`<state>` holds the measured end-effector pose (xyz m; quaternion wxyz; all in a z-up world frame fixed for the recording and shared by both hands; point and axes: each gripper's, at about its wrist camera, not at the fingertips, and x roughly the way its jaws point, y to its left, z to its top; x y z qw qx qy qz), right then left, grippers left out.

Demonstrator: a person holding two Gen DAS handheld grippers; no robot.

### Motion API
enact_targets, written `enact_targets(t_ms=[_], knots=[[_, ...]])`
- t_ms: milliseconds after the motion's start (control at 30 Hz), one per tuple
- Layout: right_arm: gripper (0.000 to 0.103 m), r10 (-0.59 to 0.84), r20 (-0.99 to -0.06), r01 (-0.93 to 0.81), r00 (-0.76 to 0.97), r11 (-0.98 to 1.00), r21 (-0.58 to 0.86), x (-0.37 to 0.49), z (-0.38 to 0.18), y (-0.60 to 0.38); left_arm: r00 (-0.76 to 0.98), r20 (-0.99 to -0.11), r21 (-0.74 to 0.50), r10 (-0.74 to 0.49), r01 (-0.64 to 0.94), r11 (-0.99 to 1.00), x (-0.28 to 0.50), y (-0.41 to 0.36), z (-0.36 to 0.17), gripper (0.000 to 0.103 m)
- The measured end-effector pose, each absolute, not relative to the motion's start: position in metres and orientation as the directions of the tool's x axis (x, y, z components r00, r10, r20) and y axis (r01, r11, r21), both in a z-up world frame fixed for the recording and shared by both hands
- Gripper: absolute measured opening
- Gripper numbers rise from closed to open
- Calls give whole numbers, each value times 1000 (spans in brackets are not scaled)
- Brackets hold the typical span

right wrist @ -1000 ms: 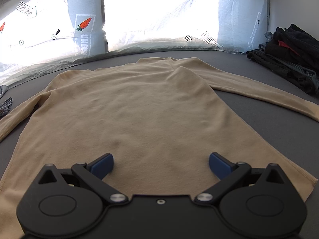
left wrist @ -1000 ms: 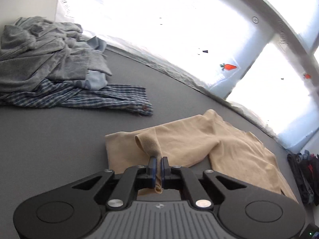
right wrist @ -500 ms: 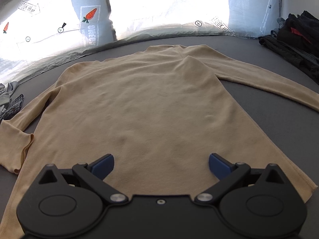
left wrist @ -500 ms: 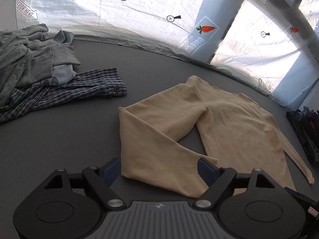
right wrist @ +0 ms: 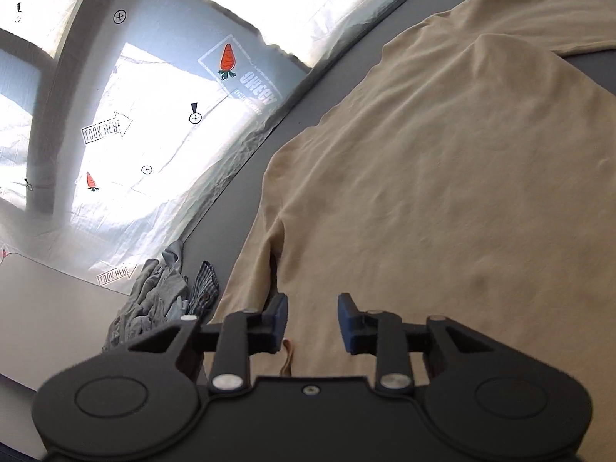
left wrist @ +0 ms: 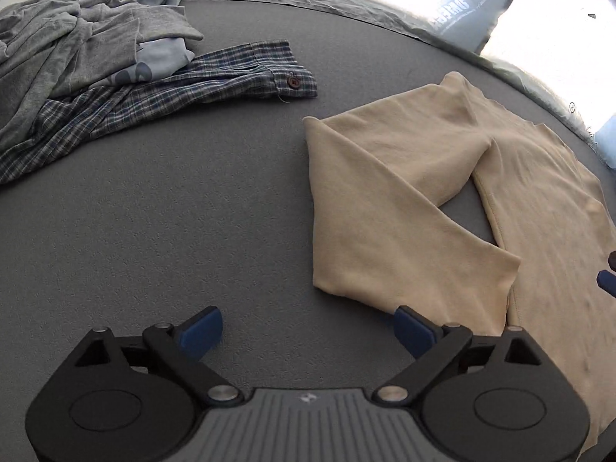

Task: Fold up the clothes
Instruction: 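Regrasp the folded sleeve with the left gripper and lay it flatter, then grasp the other sleeve cuff with the right gripper and fold it across the body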

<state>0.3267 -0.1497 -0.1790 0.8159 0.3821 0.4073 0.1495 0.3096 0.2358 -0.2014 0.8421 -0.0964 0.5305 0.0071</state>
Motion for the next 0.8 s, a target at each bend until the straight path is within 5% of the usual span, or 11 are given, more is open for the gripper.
enact_targets(t_ms=[200, 667, 800], knots=[[27, 614, -622, -78, 486, 739, 670, 351, -181, -86, 406, -914, -2, 8, -25, 1000, 316, 211, -208, 103], [29, 573, -720, -168, 392, 814, 556, 375, -202, -37, 400, -916, 12, 18, -18, 1000, 318, 210, -209, 103], [23, 550, -742, -247, 384, 835, 491, 378, -199, -26, 401, -916, 13, 20, -19, 1000, 318, 210, -209, 103]])
